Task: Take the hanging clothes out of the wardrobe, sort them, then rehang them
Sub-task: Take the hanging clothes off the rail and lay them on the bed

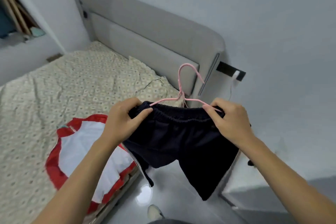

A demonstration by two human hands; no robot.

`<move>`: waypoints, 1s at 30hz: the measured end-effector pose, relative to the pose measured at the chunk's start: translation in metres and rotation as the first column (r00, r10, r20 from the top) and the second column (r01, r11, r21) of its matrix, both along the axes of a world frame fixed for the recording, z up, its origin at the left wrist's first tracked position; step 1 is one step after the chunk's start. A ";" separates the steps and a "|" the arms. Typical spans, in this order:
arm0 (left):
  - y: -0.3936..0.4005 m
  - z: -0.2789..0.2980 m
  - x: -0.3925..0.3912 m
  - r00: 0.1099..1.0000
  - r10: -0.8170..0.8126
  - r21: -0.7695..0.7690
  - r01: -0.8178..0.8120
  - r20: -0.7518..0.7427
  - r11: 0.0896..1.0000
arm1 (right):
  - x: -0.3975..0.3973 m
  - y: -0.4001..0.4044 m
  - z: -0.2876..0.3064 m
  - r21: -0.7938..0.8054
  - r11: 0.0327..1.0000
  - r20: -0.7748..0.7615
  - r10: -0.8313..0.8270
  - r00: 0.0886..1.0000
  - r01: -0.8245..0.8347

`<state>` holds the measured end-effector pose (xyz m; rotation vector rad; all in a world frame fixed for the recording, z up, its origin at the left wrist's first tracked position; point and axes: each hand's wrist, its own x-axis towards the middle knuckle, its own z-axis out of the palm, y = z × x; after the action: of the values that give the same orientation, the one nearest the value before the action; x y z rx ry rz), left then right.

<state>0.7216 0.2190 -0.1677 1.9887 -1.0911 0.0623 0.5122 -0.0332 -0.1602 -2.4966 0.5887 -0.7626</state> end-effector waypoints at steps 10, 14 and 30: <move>0.138 -0.022 0.062 0.894 0.449 0.069 -0.447 -0.007 0.892 | 0.194 0.071 -0.027 0.050 0.924 -0.001 0.381 0.925 -0.380; 0.172 -0.029 0.062 0.800 0.600 0.112 -0.595 -0.015 0.796 | 0.246 0.095 -0.040 0.083 0.839 -0.040 0.542 0.840 -0.537; 0.260 -0.057 0.099 0.400 0.916 0.202 -0.899 0.012 0.390 | 0.419 0.205 -0.074 0.144 0.600 -0.126 0.800 0.587 -0.787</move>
<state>0.8202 0.4789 -0.2242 2.4998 0.2394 0.4603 0.9314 0.1719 -0.2345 -2.3899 -0.4766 -0.1441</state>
